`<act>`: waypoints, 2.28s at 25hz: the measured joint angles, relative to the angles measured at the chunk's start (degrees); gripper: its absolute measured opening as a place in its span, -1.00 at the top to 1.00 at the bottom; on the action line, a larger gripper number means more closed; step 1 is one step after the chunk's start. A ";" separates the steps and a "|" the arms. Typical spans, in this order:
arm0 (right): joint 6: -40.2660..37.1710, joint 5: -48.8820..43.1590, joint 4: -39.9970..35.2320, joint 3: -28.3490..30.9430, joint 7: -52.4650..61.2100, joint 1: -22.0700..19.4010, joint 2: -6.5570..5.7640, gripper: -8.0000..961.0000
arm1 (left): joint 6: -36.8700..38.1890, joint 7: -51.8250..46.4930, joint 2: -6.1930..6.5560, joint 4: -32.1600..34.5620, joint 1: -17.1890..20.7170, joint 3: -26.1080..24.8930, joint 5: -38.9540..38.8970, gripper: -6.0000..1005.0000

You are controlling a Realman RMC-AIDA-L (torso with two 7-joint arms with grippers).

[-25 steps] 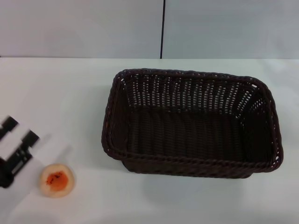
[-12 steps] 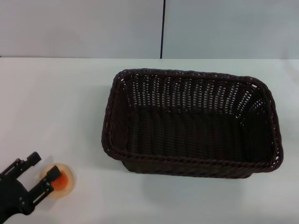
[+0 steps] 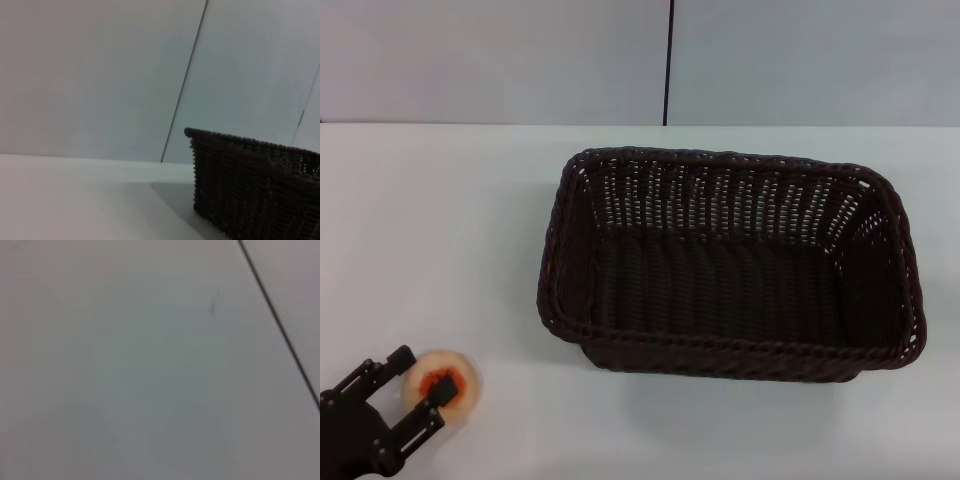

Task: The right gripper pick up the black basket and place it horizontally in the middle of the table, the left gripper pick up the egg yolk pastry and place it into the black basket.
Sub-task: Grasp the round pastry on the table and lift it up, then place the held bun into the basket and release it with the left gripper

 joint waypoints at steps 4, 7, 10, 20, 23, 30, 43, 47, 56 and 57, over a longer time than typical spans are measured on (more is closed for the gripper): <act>-0.70 0.03 0.62 1.22 0.00 -0.58 0.01 -0.18 | -0.85 0.02 -0.07 0.01 -0.08 0.57 0.00 -0.24; -0.79 0.05 0.76 1.29 0.00 -0.79 -0.10 -0.18 | -1.19 0.04 -0.08 0.01 -0.23 0.91 0.00 -0.24; -0.79 0.06 0.85 1.31 0.00 -0.84 -0.21 -0.18 | -1.73 0.04 -0.08 -0.05 -0.43 1.36 0.00 -0.24; -0.59 0.06 0.88 1.38 0.00 -0.94 -0.41 -0.18 | -3.93 0.06 -0.09 -1.58 -0.48 1.16 -0.37 0.05; -0.60 0.06 0.88 1.38 -0.02 -0.92 -0.64 -0.18 | -3.95 0.10 -0.08 -1.64 -0.53 1.08 -0.39 0.32; -0.73 0.07 1.21 1.59 -0.07 -1.12 -0.89 -0.18 | -1.92 0.13 0.01 -1.66 -0.99 0.93 -0.47 0.63; -3.12 4.27 4.61 1.65 -0.09 -2.04 0.92 -0.18 | 11.74 -1.52 0.03 -9.58 -9.94 -10.65 -0.49 0.80; -4.51 4.54 6.78 1.65 -0.03 -2.35 1.32 -0.18 | 10.38 -2.54 -0.17 -10.90 -15.35 -8.54 0.01 0.82; -8.66 5.88 12.56 1.05 -0.11 -2.84 1.57 -0.18 | 3.53 -3.01 -0.37 -12.39 -22.65 -0.01 0.40 0.85; -8.62 5.83 12.57 1.05 -0.39 -2.83 1.57 -0.18 | 3.43 -2.93 -0.37 -12.58 -22.76 0.07 0.54 0.85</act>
